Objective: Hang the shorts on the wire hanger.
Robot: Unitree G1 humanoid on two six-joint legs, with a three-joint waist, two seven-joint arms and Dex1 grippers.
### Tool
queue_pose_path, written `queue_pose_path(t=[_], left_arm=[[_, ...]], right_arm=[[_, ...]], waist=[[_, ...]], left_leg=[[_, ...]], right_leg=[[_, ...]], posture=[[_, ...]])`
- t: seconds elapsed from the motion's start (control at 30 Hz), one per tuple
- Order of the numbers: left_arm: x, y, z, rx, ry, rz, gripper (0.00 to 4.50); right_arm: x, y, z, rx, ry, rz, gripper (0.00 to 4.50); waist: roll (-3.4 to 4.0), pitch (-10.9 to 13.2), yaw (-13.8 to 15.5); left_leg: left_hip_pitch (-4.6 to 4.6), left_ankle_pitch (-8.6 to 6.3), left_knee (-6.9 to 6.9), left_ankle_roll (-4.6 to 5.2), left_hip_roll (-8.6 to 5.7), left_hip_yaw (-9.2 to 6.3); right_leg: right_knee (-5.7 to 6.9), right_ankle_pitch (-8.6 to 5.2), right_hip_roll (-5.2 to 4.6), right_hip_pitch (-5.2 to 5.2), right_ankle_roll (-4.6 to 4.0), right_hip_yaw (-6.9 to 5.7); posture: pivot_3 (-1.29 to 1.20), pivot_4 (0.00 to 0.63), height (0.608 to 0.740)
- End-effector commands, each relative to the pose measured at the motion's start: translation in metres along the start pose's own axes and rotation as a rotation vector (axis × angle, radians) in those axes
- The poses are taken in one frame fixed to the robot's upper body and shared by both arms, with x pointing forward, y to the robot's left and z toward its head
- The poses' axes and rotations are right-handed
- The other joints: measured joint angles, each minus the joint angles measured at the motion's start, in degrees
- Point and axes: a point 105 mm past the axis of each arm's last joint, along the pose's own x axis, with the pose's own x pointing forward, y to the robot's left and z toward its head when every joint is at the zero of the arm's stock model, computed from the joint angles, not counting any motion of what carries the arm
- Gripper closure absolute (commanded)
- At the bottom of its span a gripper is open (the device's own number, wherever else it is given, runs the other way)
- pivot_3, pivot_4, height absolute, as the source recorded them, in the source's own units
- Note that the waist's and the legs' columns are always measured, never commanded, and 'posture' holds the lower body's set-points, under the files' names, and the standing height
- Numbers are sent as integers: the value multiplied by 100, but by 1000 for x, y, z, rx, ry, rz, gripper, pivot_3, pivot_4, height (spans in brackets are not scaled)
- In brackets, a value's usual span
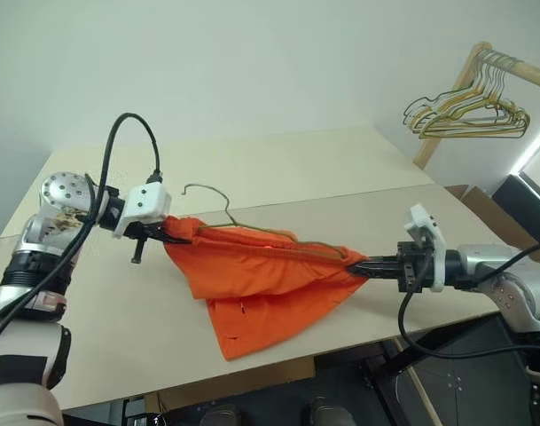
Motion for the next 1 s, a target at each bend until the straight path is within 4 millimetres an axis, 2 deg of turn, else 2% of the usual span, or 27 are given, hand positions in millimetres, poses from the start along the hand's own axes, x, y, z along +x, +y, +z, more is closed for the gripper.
queue_pose_path(t=[0.03,0.27,0.37,0.43,0.57,0.67,0.8,0.83,0.87,1.0], left_arm=[[-41,8,-34,-90,189,127,4432],[-31,4,-38,-36,252,50,4432],[-23,8,-31,-1,238,42,4432],[-17,14,-19,17,202,33,4432],[-14,19,-7,40,170,21,4432],[-16,20,-3,60,162,12,4432],[-16,20,1,61,145,-5,4432],[-16,21,1,62,143,-5,4432],[-15,21,2,60,139,-4,4432],[-14,22,2,56,131,-6,4432]], right_arm=[[-38,-18,4,19,-1,-142,4474],[-29,-7,18,10,-66,-68,4474],[-22,1,21,-28,-69,-19,4474],[-12,1,24,-122,-59,-52,4474],[1,-1,13,-261,40,-100,4474],[1,-10,5,-231,40,-138,4474],[2,-9,9,-226,-3,-142,4474],[2,-7,9,-228,-8,-132,3923],[2,-7,8,-227,-4,-125,3721],[-3,-8,1,-200,24,-123,2455]], waist=[[0,0,-8],[0,0,-12],[0,0,-6],[0,0,1],[0,0,-11],[0,0,-17],[0,0,-21],[0,0,-21],[0,0,-20],[0,0,-14]], left_leg=[[-1,0,0,0,0,0],[-2,-1,1,1,2,0],[-4,-1,3,2,3,-1],[-7,-2,7,3,3,-2],[-10,-4,12,7,2,-3],[-9,-4,11,7,1,-1],[-10,-4,12,6,1,0],[-10,-4,12,6,1,0],[-9,-4,12,6,1,0],[-10,-4,12,7,1,0]], right_leg=[[1,0,0,-1,0,0],[1,0,0,-2,0,0],[1,0,0,-2,0,-1],[1,0,-1,-2,0,-4],[2,-1,-3,-3,2,-6],[2,-1,-1,-4,2,-5],[3,-1,-1,-4,2,-5],[3,-1,0,-4,2,-5],[2,-1,0,-4,2,-5],[1,-1,-1,-4,2,-5]], posture=[[2,0,740],[1,0,740],[1,0,740],[2,0,740],[0,0,740],[1,0,740],[-1,0,740],[-1,0,740],[-1,0,740],[-3,0,740]])
